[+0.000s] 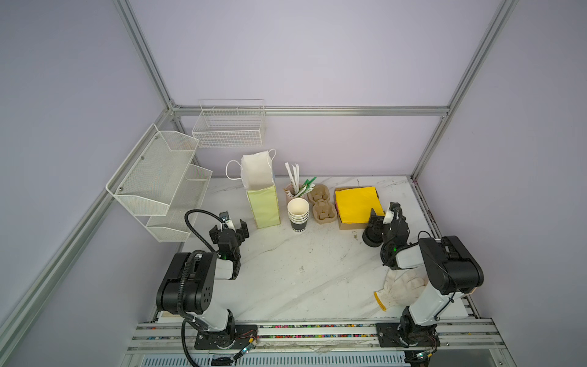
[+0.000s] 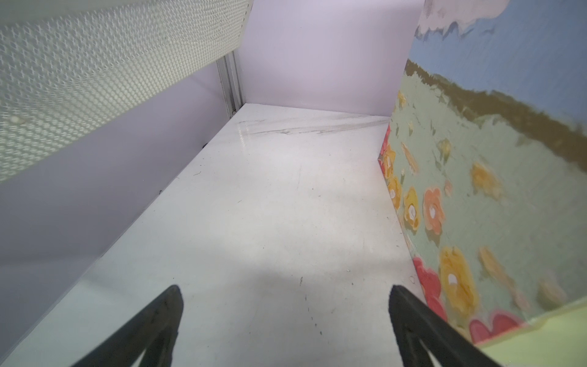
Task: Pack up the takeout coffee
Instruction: 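Move the right gripper toward the white paper cup stack while the left arm rises, then lower the right gripper into the top white paper cup and grip its rim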
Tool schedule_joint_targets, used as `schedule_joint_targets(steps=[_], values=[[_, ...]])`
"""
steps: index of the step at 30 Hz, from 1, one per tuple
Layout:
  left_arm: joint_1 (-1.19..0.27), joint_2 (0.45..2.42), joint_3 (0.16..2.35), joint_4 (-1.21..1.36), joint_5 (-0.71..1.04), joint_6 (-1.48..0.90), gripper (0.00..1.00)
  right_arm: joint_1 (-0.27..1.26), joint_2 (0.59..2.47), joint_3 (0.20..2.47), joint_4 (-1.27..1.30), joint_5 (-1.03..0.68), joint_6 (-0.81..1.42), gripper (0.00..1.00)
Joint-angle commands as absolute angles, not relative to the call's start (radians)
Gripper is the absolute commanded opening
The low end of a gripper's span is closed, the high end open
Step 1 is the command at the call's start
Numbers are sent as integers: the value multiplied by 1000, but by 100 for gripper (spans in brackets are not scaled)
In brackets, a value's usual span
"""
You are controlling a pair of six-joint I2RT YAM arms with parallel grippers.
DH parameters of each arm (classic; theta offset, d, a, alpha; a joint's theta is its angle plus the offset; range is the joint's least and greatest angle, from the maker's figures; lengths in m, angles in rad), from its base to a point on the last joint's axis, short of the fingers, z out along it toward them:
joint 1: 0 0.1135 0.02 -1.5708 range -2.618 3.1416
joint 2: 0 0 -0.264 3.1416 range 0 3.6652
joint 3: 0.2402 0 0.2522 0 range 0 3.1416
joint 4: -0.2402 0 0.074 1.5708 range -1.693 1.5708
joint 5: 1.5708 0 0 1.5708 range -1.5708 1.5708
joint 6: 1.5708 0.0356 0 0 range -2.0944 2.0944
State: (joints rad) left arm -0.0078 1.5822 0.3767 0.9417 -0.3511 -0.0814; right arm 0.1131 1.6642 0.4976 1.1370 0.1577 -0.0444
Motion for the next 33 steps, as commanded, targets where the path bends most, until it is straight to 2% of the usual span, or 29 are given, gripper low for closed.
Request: schedule_joint_targets(steps=[1, 5, 6, 8, 11, 13, 16, 20, 25, 30, 33], values=[[-11, 1575, 361, 992, -351, -55, 100, 149, 1484, 571, 974, 217, -38, 97], [-17, 1536, 360, 968, -330, -31, 100, 233, 1294, 607, 899, 232, 70, 97], [-24, 1491, 379, 880, -337, -27, 100, 244, 1266, 634, 856, 248, 184, 97], [-39, 1392, 459, 677, -381, -26, 100, 243, 1233, 698, 750, 152, 346, 97], [-43, 1246, 558, 462, -424, -138, 100, 241, 1207, 762, 581, 104, 573, 97], [-45, 1138, 585, 389, -344, -164, 100, 240, 1203, 760, 617, 8, 530, 97], [-45, 977, 600, 334, -301, -307, 100, 243, 1210, 825, 515, -81, 534, 97], [-47, 850, 717, -9, -436, -647, 100, 293, 1289, 1006, 216, -102, 476, 97], [-55, 815, 781, -88, -259, -608, 100, 458, 1367, 1142, 7, 59, 383, 97], [-74, 747, 766, -112, -169, -631, 100, 577, 1438, 1212, -69, 93, 387, 90], [-97, 737, 801, -156, -66, -546, 100, 630, 1499, 1275, -132, 99, 387, 84]])
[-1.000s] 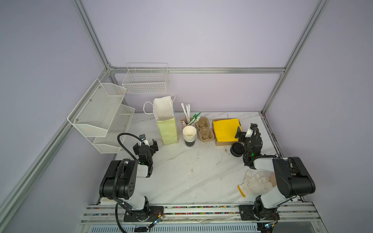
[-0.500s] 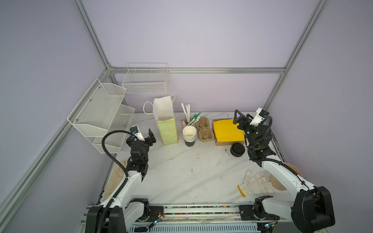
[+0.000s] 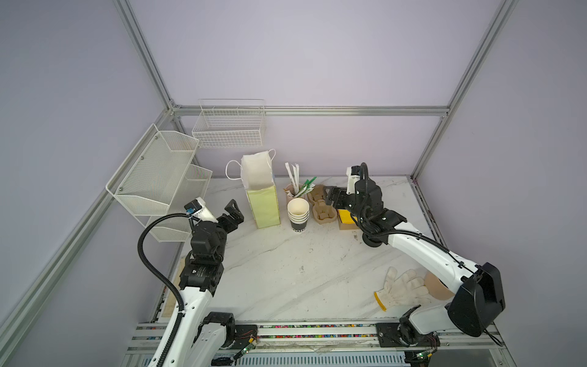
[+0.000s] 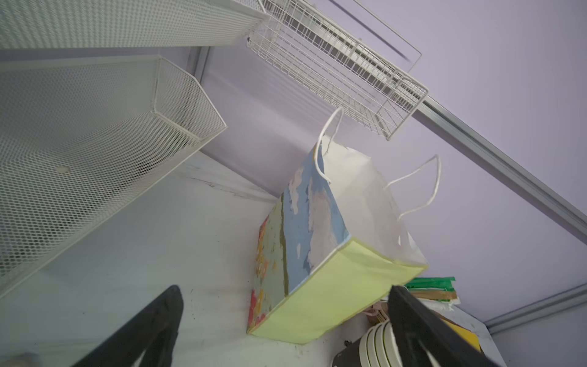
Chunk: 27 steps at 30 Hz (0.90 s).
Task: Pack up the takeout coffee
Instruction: 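Lower the right gripper into the top white paper cup and grip its rim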
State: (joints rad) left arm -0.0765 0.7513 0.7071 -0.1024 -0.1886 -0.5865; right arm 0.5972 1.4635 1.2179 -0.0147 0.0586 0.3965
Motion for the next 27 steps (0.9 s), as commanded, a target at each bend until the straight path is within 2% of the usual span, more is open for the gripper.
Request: schedule_joint_targets(steps=[1, 6, 10, 16, 27], values=[[-105, 745, 822, -190, -59, -529, 100, 642, 1517, 1295, -144, 96, 386, 82], [-110, 810, 900, -419, -158, -528, 100, 678, 1626, 1406, -230, 86, 381, 67], [-114, 821, 884, -457, -203, -541, 100, 697, 1720, 1520, -344, 82, 366, 62], [-114, 881, 914, -485, -166, -549, 100, 705, 1853, 1709, -533, 85, 339, 60], [-113, 978, 960, -527, -76, -552, 100, 706, 1975, 1877, -665, 63, 312, 42]])
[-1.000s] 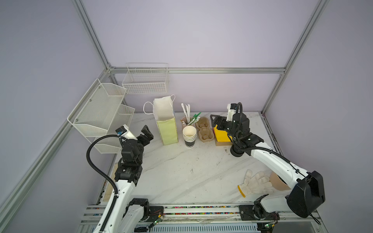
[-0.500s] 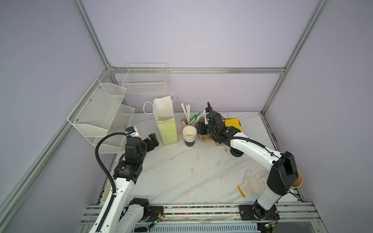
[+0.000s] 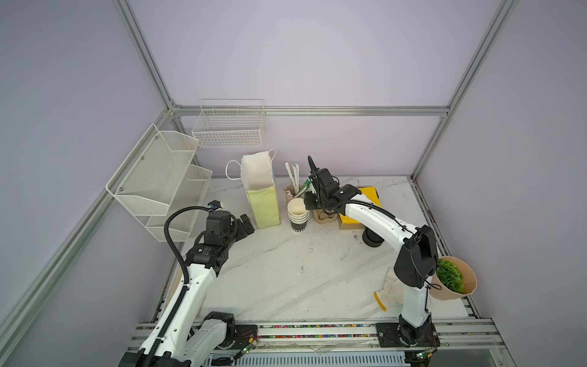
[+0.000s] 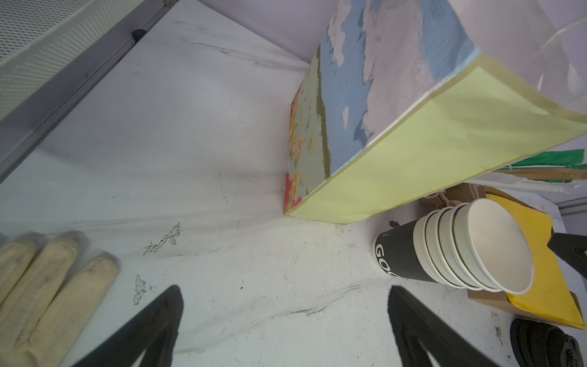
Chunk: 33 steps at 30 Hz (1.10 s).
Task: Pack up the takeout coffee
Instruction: 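Lower the right gripper into the top white paper cup and grip its rim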
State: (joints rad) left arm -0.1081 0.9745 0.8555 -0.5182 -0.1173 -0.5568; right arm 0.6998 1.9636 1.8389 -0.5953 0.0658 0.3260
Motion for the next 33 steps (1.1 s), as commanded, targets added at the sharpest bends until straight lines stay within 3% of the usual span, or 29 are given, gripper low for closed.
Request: schedule_joint_targets(steps=[1, 17, 33], values=[[-112, 982, 962, -526, -72, -552, 100, 706, 1982, 1883, -667, 59, 313, 42], [-110, 992, 968, -528, -35, -554, 100, 706, 2092, 2000, -731, 48, 294, 34], [-98, 1004, 973, -528, -8, -557, 100, 706, 2126, 2031, -742, 61, 296, 16]])
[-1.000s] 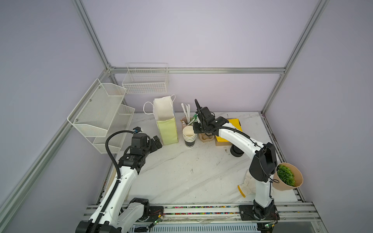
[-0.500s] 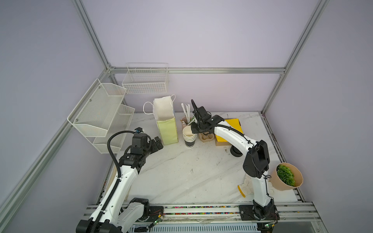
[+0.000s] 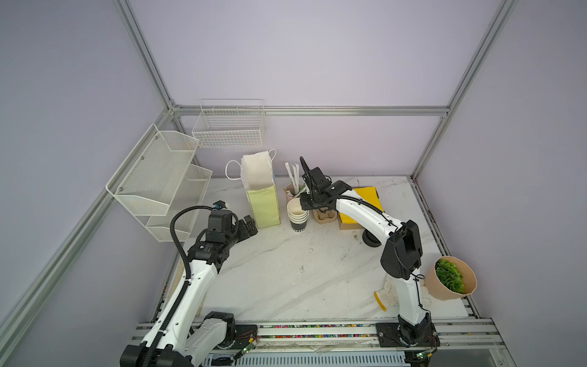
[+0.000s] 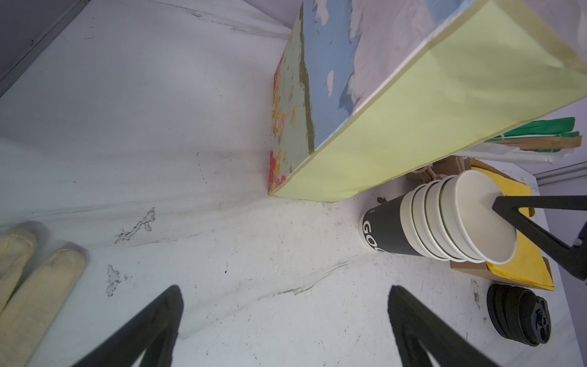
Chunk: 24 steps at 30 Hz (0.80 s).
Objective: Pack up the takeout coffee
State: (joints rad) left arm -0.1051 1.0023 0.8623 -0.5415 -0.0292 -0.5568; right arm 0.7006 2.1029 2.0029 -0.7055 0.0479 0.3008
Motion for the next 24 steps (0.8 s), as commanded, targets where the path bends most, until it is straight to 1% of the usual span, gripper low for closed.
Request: schedule_joint_targets(steps=[1, 4, 9, 14, 19, 24], values=[[-97, 1005, 973, -528, -8, -556, 100, 706, 2127, 2030, -741, 61, 295, 15], [-96, 1008, 973, -528, -5, -557, 100, 706, 2131, 2031, -740, 59, 296, 11], [-92, 1012, 973, -528, 1, -555, 100, 706, 2132, 2033, -742, 63, 295, 0], [-91, 1030, 977, -528, 36, -550, 100, 706, 2111, 2022, -727, 68, 301, 0], [-91, 1078, 985, -520, 128, -528, 100, 706, 2072, 1996, -691, 59, 310, 0], [-92, 1146, 997, -512, 222, -572, 100, 706, 2043, 1967, -650, 44, 302, 0]])
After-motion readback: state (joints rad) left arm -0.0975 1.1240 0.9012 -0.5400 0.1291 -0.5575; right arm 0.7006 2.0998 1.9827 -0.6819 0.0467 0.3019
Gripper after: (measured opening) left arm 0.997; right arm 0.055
